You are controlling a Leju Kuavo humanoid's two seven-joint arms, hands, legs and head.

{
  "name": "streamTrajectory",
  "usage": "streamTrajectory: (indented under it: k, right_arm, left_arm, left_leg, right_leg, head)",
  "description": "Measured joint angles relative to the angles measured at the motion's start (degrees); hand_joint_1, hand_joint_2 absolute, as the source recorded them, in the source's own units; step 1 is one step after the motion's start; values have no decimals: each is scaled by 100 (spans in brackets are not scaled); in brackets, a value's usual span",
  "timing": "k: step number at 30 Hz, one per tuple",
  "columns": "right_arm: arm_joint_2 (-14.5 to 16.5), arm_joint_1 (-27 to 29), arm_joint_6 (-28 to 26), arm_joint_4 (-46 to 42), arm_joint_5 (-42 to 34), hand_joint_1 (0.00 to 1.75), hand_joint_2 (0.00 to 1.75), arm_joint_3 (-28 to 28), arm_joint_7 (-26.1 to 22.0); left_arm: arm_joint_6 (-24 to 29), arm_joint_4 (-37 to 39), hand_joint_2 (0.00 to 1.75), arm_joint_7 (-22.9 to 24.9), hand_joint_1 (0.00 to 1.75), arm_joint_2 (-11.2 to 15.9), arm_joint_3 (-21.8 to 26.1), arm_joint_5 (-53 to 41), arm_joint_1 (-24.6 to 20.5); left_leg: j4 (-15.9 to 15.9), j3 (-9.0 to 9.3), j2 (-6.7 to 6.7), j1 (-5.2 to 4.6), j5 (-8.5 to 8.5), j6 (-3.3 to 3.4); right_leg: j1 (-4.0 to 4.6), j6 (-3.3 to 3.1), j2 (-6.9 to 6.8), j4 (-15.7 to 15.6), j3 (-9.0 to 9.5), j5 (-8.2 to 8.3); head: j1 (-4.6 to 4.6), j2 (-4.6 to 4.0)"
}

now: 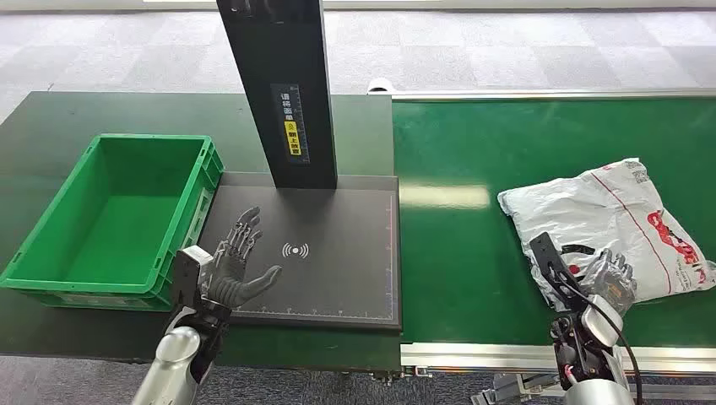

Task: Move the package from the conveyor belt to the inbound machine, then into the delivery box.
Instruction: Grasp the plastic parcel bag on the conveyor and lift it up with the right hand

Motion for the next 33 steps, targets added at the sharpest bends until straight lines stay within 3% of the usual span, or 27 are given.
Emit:
streamTrajectory:
  k: [9, 13, 16, 20, 33]
  right_arm:
    - [140, -235, 523, 247, 332, 0, 175, -4, -322]
    - [182, -313, 591, 317, 371, 59, 175, -4, -419]
    - [184, -318, 594, 321, 371, 59, 175, -4, -422]
    - [326, -530, 726, 519, 404, 171, 175, 19, -813]
    - [422, -754, 824, 759, 335, 175, 175, 91, -1164]
  left_arm:
    - [22, -113, 175, 11, 0, -32, 82, -97, 117]
    - [71, -163, 175, 12, 0, -39, 92, -145, 158]
    - [71, -167, 175, 12, 0, -39, 93, -147, 160]
    - [70, -227, 175, 14, 0, -49, 121, -169, 217]
    - [23, -189, 175, -60, 0, -46, 129, -175, 206]
  left_leg:
    - [0, 1, 4, 0, 0, 0]
    - [0, 2, 4, 0, 0, 0]
    - [0, 2, 4, 0, 0, 0]
    - [0, 2, 0, 0, 1, 0]
    - [1, 2, -1, 0, 0, 0]
  right_leg:
    - [0, 0, 0, 0, 1, 0]
    - [0, 0, 0, 0, 0, 0]
    - [0, 0, 0, 0, 1, 0]
    - [0, 0, -1, 0, 1, 0]
    - [0, 0, -1, 0, 1, 0]
  head:
    - [0, 0]
    - [0, 0]
    - [0, 1]
    - [-2, 0]
    - [-2, 1]
